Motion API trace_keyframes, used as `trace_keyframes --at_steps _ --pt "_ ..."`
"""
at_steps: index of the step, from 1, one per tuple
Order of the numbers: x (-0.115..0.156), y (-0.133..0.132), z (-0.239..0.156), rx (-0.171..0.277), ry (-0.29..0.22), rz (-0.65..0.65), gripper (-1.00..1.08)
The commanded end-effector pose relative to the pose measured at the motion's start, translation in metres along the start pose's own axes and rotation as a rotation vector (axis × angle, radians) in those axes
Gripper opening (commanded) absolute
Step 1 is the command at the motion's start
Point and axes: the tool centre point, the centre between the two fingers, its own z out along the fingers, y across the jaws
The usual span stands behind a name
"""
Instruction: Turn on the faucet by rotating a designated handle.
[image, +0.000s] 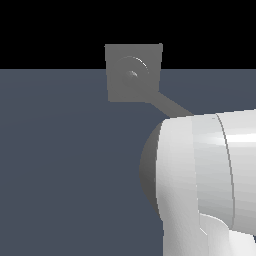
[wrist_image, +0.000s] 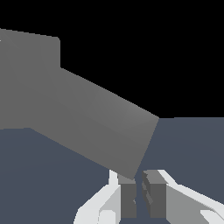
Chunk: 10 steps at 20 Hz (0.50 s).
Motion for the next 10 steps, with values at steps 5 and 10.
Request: trace_keyframes --at_steps 5,10 --pt "0.006 -0.038 0.000 0.275 -0.066 0.009 -1.00" --pt "0.021 -0.025 0.005 0.274 -0.060 0.009 -1.00"
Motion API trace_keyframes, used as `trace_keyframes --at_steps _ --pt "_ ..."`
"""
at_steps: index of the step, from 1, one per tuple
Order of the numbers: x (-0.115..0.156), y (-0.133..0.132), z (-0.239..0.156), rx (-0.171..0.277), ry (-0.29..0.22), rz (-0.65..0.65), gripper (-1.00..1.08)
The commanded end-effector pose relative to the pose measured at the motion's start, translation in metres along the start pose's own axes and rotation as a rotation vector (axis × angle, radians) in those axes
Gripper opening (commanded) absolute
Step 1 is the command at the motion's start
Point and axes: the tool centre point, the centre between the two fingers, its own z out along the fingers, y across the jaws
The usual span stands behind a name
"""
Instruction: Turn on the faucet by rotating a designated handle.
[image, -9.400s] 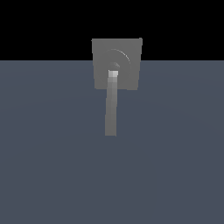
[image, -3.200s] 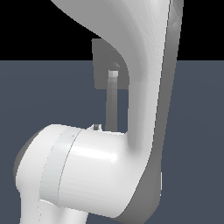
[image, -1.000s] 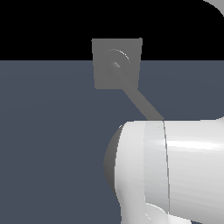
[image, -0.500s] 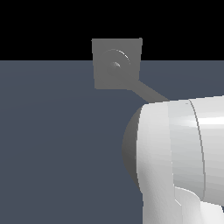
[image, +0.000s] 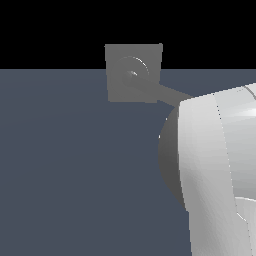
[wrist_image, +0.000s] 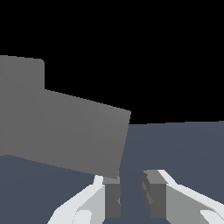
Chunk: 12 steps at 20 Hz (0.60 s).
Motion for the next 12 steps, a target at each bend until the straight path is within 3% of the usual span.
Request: trace_keyframes --at_steps 1,6,7,12 --pt "-0.014 -0.050 -0.003 0.293 -0.114 -0.003 -1.00" --pt "-0.003 -0.040 0.002 0.293 -0.109 -0.004 -1.00" --pt "-0.016 -0.038 -0.005 0.279 -0.135 0.005 -1.00" --pt "0.003 -0.037 -0.002 0.281 -0.132 0.004 -1.00"
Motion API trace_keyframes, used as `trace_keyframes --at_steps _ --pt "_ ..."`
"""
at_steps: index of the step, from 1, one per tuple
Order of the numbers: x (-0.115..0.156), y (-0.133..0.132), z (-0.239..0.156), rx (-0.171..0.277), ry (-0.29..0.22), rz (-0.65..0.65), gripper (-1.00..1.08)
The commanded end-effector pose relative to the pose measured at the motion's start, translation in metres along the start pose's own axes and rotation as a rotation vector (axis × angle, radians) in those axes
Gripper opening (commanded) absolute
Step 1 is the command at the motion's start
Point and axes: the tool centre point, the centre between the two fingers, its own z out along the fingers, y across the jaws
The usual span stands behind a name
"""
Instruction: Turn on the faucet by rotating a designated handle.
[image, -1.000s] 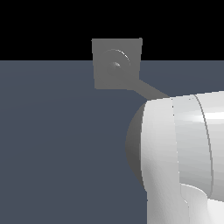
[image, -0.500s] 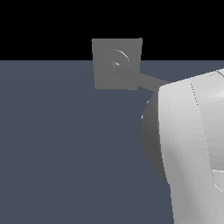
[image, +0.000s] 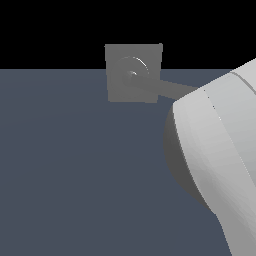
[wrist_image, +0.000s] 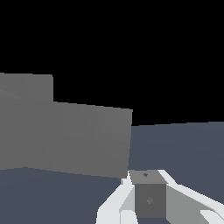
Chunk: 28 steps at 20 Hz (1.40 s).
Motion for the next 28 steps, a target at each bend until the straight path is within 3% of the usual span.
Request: trace_keyframes --at_steps 1,28 --pt "-0.019 -0.037 -0.003 0.185 -0.141 -0.009 -1.00" --pt "0.077 -0.031 0.013 0.194 -0.123 -0.015 -1.00"
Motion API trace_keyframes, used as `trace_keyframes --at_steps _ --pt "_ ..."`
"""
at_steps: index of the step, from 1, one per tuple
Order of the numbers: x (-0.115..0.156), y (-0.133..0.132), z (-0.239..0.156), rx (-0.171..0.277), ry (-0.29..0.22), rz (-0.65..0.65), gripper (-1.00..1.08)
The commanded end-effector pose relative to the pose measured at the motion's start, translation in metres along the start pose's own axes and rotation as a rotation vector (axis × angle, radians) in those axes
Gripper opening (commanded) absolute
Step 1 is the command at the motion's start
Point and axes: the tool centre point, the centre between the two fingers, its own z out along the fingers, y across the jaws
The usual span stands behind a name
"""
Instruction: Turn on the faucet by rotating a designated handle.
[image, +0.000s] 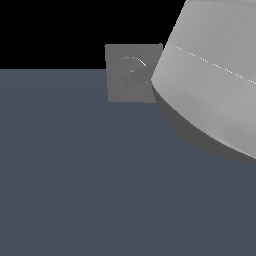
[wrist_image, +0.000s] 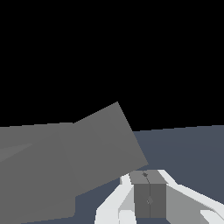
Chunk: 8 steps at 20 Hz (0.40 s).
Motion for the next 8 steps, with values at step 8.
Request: trace_keyframes --at_steps 8 --pt "0.001 -0.010 0.006 0.062 -0.156 -0.043 -1.00"
